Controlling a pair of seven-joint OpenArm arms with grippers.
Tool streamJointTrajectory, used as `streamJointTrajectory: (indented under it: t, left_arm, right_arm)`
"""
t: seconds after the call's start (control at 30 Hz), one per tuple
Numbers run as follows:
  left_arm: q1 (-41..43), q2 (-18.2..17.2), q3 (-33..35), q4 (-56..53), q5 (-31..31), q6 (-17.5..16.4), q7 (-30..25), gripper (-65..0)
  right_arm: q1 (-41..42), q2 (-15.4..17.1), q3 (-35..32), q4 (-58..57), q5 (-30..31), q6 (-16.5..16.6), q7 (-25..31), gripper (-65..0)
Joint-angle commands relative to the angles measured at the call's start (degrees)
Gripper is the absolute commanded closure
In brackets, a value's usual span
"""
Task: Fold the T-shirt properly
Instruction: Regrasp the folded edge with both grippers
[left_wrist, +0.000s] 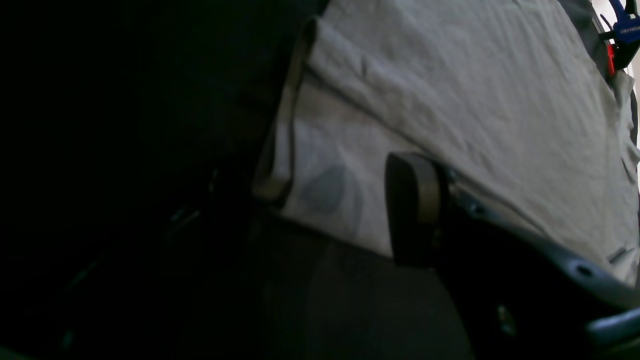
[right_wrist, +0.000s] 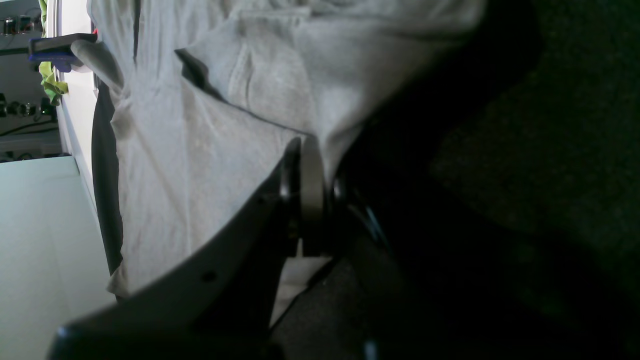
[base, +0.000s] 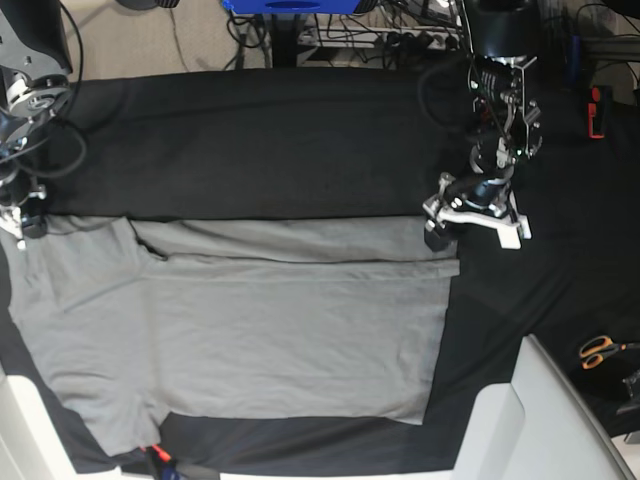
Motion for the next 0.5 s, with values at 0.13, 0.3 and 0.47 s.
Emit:
streamJointTrajectory:
  t: [0.13,0.3,0.47]
  left_arm:
    - [-1.8,0.2,0.1,-3.0,0.0,0.4,1.0,-40.3]
    - [-2.3,0.5,0.1,-3.5,0.2,0.4,1.0,-37.4]
    - [-2.5,0.4,0.1,-4.0,0.4,0.4,1.1,0.0]
  right_arm:
    - [0.9,1.1,-0.2,0.6,0.8,1.0,0.5,-0.8]
    - [0.9,1.1,-0.2,0.6,0.8,1.0,0.5,-0.8]
    - [0.9,0.9,-0.2,0.6,0.8,1.0,0.5,-0.8]
